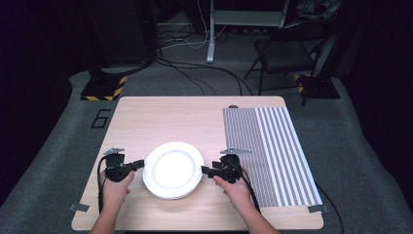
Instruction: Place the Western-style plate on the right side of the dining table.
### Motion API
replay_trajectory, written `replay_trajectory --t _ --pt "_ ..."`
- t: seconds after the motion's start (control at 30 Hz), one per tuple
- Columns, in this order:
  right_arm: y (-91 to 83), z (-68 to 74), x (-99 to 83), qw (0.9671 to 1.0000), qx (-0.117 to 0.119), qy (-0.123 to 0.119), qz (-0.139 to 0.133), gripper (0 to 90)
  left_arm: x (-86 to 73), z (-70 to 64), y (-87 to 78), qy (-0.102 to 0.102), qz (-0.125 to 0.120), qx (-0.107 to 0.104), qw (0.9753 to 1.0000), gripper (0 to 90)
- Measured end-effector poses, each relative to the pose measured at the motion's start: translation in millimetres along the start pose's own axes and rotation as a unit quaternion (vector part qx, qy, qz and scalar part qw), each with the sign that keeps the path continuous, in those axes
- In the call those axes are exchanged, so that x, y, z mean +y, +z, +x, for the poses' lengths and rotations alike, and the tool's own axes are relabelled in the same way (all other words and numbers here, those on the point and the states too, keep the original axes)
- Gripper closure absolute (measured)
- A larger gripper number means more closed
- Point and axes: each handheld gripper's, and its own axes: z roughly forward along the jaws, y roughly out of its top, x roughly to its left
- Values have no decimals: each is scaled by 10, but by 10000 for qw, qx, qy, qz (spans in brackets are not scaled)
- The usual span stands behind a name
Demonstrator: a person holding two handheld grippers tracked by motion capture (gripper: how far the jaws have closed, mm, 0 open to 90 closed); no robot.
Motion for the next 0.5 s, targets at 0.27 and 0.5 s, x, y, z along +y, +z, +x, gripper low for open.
replay_trajectory --t 0.27,0.5 --pt "44 18 -1 9999 81 133 59 444 -11 -7 -1 15 -10 1 10000 873" --pt "128 73 -9 9998 77 72 170 446 -30 2 -1 -23 -69 -39 10000 870"
